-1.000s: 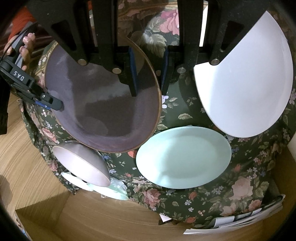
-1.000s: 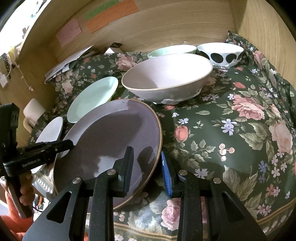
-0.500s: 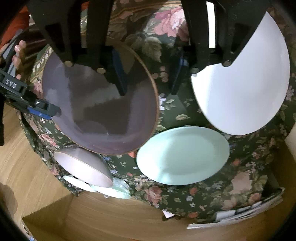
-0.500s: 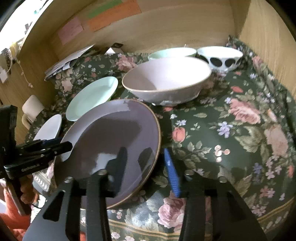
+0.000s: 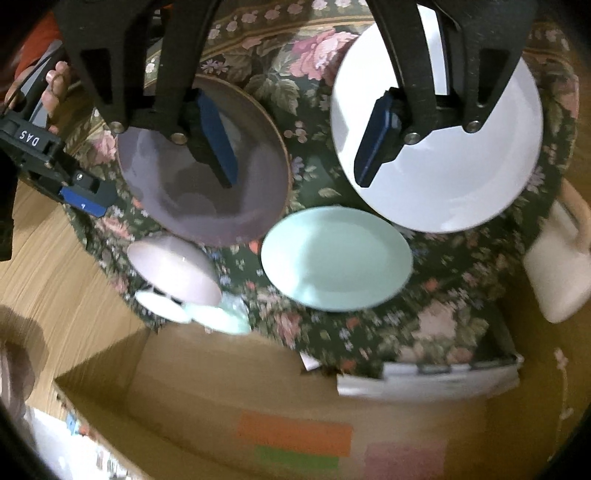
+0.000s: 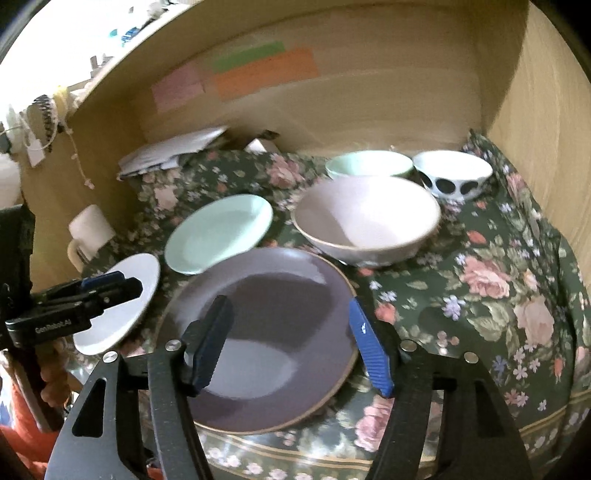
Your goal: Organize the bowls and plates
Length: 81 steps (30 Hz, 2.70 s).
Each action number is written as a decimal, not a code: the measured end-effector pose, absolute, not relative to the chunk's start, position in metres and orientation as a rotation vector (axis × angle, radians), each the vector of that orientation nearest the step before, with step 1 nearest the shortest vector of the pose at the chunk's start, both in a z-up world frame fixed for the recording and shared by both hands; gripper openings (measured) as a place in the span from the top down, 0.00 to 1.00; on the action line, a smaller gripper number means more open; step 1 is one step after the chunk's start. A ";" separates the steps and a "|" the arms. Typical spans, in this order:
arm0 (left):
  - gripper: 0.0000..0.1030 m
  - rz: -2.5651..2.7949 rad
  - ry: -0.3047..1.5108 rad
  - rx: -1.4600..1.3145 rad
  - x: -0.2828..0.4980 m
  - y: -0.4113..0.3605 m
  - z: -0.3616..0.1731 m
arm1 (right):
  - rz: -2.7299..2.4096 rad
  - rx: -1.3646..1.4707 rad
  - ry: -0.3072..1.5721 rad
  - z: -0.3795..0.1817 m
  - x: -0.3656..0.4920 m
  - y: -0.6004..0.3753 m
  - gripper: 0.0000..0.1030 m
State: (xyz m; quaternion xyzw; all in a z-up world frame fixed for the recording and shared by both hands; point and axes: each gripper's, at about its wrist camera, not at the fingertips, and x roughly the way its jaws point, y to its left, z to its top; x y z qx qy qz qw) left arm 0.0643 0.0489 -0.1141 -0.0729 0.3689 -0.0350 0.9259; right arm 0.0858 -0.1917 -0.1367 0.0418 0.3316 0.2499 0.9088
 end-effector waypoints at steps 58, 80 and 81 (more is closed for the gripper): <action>0.73 0.252 0.866 -0.347 0.006 0.221 -0.172 | 0.795 -0.088 0.939 -0.188 0.112 0.009 0.77; 0.73 0.240 0.847 -0.330 0.013 0.212 -0.167 | 0.759 -0.078 0.871 -0.182 0.104 0.000 0.77; 0.73 0.235 0.846 -0.332 0.013 0.211 -0.167 | 0.756 -0.077 0.865 -0.181 0.103 -0.001 0.77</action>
